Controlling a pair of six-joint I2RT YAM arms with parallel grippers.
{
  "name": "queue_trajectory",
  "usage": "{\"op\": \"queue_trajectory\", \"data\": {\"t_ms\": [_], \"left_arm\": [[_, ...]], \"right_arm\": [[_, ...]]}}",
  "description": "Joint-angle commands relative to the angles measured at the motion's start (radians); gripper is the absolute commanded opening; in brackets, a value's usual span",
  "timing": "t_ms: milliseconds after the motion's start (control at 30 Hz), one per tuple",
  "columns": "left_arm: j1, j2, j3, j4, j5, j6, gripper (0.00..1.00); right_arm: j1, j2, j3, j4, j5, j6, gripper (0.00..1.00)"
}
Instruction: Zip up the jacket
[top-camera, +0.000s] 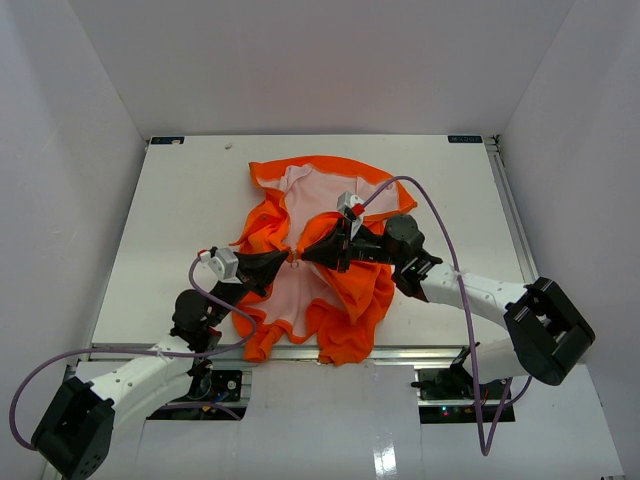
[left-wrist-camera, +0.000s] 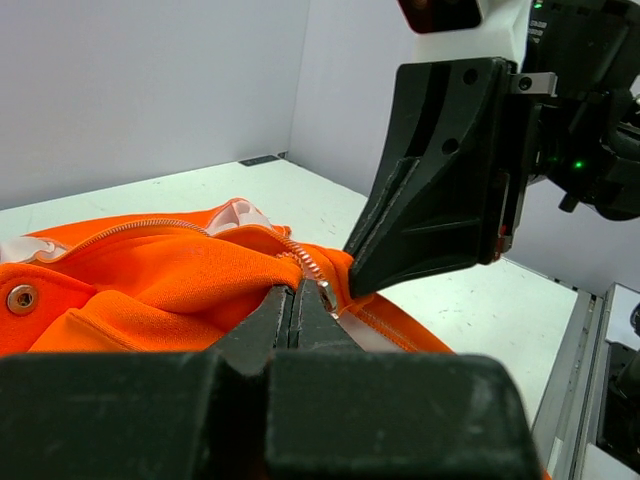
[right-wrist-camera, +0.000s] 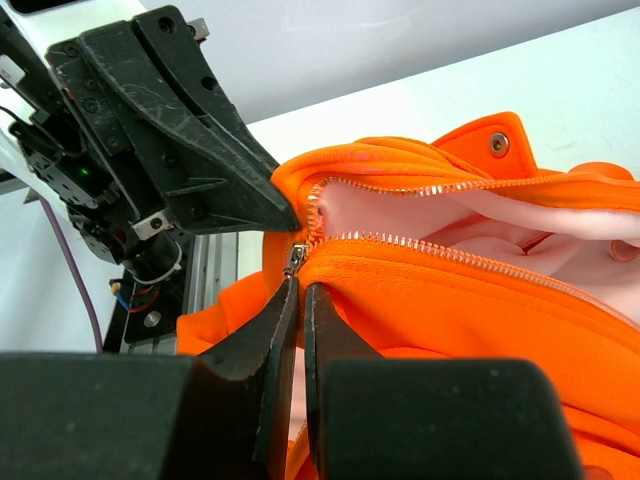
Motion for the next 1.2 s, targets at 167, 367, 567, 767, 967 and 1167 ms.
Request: {"op": "queue_trajectory", "data": {"t_ms": [167,367,567,767,967,1167], "left_arm": [[-0.005,0.022,0.068,-0.072,0.180,0.020,0.00],[-0.005,0.003,0.100,-0.164,0.193,0.035,0.00],[-0.005,-0.007,0.121,-0.217,0.188,0.014,0.00],[-0.005,0.005,0.139,-0.232,0.170,-0.020,0.00],[-0.003,0.013,0.151,-0.218,0.200,-0.069,0.00],[-0.005,0.024,0.189,-0.261,0.226,-0.079,0.35]], "right_arm": [[0.000,-0.053,0.057,-0.005,0.035,-0.066,0.08],[-0.004,-0.071,0.064,-0.034,0.035,-0.079,0.08],[-0.013,-0.108,0.034,-0.047,0.032,-0.109,0.08],[-0.015,-0.155,0.008,-0.045,0.026,-0.122,0.08],[-0.015,-0.172,-0.014,0.000,0.014,-0.104,0.08],[-0.013,-0.173,-0.017,0.027,-0.001,-0.078,0.08]]}}
